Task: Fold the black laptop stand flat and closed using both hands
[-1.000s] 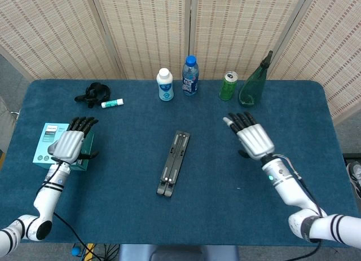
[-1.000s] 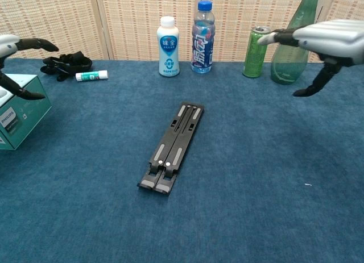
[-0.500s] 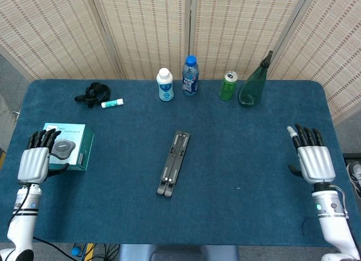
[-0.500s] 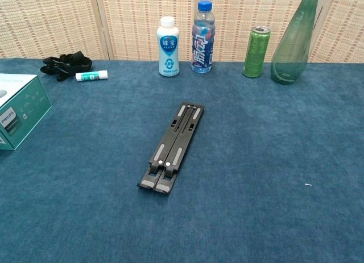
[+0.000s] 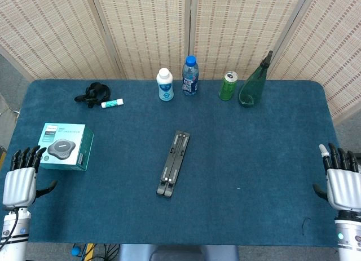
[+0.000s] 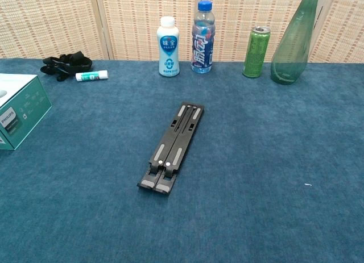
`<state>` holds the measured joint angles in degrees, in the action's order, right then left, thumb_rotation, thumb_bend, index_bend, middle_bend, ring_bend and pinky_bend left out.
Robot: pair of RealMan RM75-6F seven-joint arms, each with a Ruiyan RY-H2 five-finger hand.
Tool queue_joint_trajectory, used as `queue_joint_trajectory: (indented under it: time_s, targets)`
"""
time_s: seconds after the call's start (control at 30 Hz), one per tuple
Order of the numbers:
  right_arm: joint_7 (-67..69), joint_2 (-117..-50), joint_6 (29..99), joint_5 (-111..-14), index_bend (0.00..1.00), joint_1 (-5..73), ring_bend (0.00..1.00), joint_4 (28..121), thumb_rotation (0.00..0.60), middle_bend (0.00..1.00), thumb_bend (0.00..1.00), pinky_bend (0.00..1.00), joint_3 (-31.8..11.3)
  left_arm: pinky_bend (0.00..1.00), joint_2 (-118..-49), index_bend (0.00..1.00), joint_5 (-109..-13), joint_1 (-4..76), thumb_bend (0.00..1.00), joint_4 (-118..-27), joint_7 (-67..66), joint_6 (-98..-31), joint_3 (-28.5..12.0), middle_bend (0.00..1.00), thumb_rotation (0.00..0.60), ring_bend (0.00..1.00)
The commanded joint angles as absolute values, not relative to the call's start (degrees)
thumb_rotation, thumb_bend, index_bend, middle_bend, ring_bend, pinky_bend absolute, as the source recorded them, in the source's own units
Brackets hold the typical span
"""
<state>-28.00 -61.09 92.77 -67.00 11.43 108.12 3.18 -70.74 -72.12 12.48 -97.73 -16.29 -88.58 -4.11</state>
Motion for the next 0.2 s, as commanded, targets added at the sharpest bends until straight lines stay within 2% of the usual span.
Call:
queue_joint_trajectory:
  time_s: [0.03,0.2]
  targets:
    - [-27.84,-61.10,92.92,-67.89,0.00,10.54,0.00,108.41,0.600,0.00,0.13,0.00,2.98,0.00,-70.65,0.11,-72.67,11.65,0.15,-98.18,-16.36,-89.23,-3.96,0.09,0.600,0.05]
    - [-27.96,-61.41,92.36,-69.15,0.00,9.71,0.00,108.43,0.600,0.01,0.13,0.00,2.55,0.00,-70.36,0.11,-73.36,10.86,0.15,-98.76,-16.36,-89.37,-4.01,0.09,0.600,0.05]
